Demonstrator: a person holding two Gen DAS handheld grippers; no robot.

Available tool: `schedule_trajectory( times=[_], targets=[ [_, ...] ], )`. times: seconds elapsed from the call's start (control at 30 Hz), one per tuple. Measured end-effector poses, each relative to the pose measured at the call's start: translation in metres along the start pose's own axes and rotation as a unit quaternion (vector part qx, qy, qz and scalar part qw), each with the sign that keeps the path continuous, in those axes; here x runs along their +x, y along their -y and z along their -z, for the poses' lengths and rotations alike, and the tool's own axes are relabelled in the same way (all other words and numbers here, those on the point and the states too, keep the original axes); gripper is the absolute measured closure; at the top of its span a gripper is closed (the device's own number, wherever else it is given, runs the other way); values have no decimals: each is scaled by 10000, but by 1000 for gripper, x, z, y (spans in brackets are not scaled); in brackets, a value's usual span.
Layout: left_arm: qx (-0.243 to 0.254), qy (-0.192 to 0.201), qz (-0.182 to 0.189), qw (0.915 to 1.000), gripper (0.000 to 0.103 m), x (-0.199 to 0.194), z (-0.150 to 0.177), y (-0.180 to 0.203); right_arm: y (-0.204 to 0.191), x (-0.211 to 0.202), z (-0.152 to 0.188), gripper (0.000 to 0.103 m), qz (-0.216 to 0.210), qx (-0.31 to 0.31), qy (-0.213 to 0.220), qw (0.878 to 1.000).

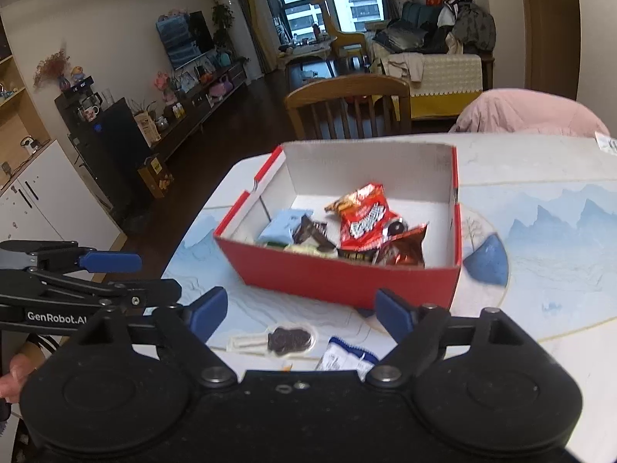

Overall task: Organize snacks
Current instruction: 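Move both tools back toward the yellow packet and white-blue packet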

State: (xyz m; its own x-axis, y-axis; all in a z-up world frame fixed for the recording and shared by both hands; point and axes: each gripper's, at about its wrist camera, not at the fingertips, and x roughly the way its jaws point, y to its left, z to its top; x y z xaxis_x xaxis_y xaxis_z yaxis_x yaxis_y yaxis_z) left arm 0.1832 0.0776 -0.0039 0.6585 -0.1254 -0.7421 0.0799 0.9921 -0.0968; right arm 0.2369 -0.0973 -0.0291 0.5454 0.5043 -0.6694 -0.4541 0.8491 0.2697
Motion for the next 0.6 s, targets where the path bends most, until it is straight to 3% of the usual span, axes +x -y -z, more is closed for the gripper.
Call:
schedule_trajectory(
  times=[0.17, 0.33, 0.6],
  targets=[
    [-140, 41, -107, 9998, 28, -1, 18, -6, 1, 1, 11, 2, 122, 70, 35, 9999],
    [-295, 114, -359, 9989, 28, 2, 34, -10, 6, 8, 24, 0, 198, 163, -71, 9996],
    [-326, -169, -326, 9988, 28, 21, 57, -10, 18, 35, 43, 0, 500, 419, -467, 9968]
  ],
)
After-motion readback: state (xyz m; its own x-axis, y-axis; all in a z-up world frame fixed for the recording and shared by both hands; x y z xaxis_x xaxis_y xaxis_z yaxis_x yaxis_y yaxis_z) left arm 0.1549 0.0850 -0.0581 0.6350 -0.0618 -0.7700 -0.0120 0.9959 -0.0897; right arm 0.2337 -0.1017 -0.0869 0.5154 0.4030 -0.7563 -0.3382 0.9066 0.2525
